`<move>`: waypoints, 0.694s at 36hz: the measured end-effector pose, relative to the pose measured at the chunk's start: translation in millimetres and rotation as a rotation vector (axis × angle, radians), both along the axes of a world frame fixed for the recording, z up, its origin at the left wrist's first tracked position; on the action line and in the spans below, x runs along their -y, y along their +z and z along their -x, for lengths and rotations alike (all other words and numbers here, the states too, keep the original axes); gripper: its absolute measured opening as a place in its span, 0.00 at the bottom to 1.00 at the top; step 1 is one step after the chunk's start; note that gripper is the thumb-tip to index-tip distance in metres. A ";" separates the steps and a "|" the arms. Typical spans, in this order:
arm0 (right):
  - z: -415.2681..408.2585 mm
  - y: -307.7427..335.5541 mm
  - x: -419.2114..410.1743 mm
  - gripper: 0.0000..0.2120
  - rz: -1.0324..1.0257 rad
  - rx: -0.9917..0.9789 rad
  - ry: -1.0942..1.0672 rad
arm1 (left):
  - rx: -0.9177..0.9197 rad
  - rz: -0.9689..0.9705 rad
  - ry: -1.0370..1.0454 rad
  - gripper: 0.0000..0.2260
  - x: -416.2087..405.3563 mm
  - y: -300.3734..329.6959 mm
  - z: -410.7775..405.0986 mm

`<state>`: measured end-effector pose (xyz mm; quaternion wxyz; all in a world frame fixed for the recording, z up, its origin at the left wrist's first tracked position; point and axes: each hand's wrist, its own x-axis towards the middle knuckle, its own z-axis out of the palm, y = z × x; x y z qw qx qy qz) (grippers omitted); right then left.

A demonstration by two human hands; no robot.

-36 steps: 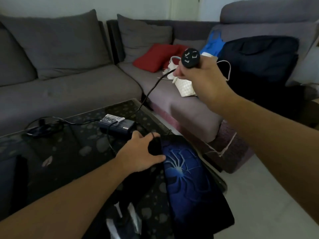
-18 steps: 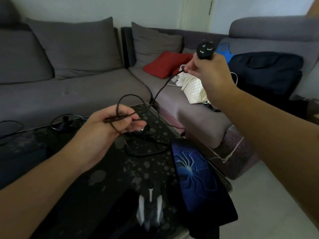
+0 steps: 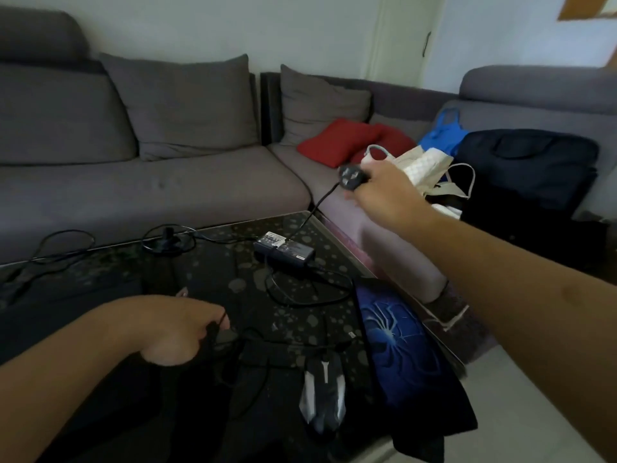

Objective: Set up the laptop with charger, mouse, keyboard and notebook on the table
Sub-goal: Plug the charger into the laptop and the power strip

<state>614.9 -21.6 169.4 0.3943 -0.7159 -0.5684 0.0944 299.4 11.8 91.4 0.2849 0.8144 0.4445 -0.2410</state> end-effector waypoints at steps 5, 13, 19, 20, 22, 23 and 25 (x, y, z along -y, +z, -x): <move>7.2 -44.8 -5.5 0.09 0.185 0.177 -0.016 | 0.134 -0.447 0.199 0.10 -20.4 17.4 -25.4; -9.0 -142.4 -40.9 0.15 0.531 0.425 0.008 | 0.551 -0.162 0.578 0.10 -68.9 -45.9 -105.2; -18.1 -159.5 -67.5 0.09 0.401 0.551 0.002 | 0.823 0.095 0.772 0.04 -77.9 -80.1 -142.1; -23.5 -158.3 -74.2 0.09 0.348 0.565 -0.033 | 0.886 0.099 0.786 0.03 -79.8 -81.4 -146.8; -37.5 -154.0 -89.7 0.09 0.225 0.521 -0.129 | 1.024 0.127 0.806 0.02 -83.9 -81.5 -154.9; -44.1 -151.0 -97.5 0.09 0.178 0.475 -0.162 | 1.084 0.135 0.810 0.03 -85.9 -80.7 -158.6; -54.2 -148.1 -112.5 0.07 0.169 0.366 -0.184 | 1.154 0.131 0.817 0.03 -90.3 -81.2 -165.6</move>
